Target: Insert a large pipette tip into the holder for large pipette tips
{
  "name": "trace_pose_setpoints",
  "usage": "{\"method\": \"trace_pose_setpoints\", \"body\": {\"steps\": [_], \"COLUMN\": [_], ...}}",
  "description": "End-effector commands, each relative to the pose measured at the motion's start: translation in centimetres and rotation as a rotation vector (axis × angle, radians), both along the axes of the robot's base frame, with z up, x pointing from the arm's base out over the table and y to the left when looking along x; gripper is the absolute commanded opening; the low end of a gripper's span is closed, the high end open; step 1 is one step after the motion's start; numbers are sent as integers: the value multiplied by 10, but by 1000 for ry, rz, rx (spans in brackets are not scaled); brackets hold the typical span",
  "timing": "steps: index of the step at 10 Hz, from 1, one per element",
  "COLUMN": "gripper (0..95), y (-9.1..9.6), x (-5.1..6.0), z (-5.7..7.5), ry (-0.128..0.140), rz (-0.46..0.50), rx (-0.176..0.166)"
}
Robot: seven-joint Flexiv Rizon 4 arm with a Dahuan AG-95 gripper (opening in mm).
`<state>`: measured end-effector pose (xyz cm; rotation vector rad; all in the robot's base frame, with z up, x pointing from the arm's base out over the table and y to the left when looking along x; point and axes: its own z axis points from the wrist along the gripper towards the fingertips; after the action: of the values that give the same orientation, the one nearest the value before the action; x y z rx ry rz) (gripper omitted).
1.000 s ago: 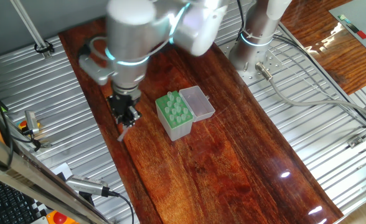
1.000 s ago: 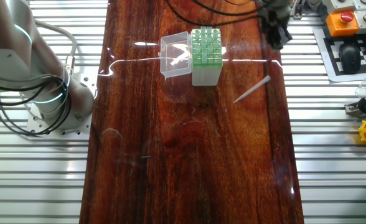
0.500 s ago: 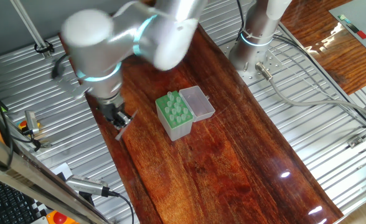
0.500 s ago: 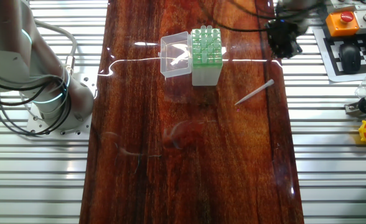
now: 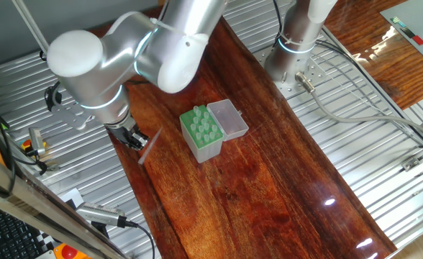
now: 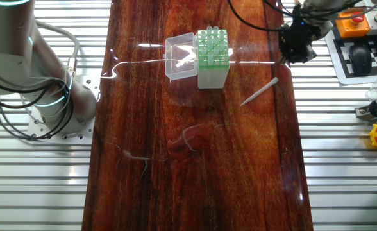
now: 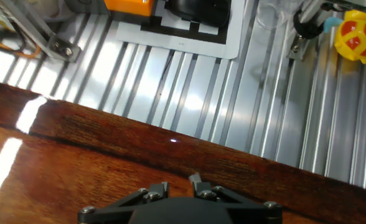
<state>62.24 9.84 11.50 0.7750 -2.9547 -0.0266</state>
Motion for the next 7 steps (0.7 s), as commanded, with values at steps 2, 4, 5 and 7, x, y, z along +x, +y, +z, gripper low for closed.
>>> {"method": "trace_pose_setpoints", "body": {"steps": [2, 4, 5, 7], "gripper": [0, 0, 0, 0], "y": [0, 0, 0, 0], "x": [0, 0, 0, 0], "z": [0, 0, 0, 0], "ry": [-13, -15, -17, -18], "rz": [-28, -48, -54, -77], "rx": [1, 4, 11, 15]}}
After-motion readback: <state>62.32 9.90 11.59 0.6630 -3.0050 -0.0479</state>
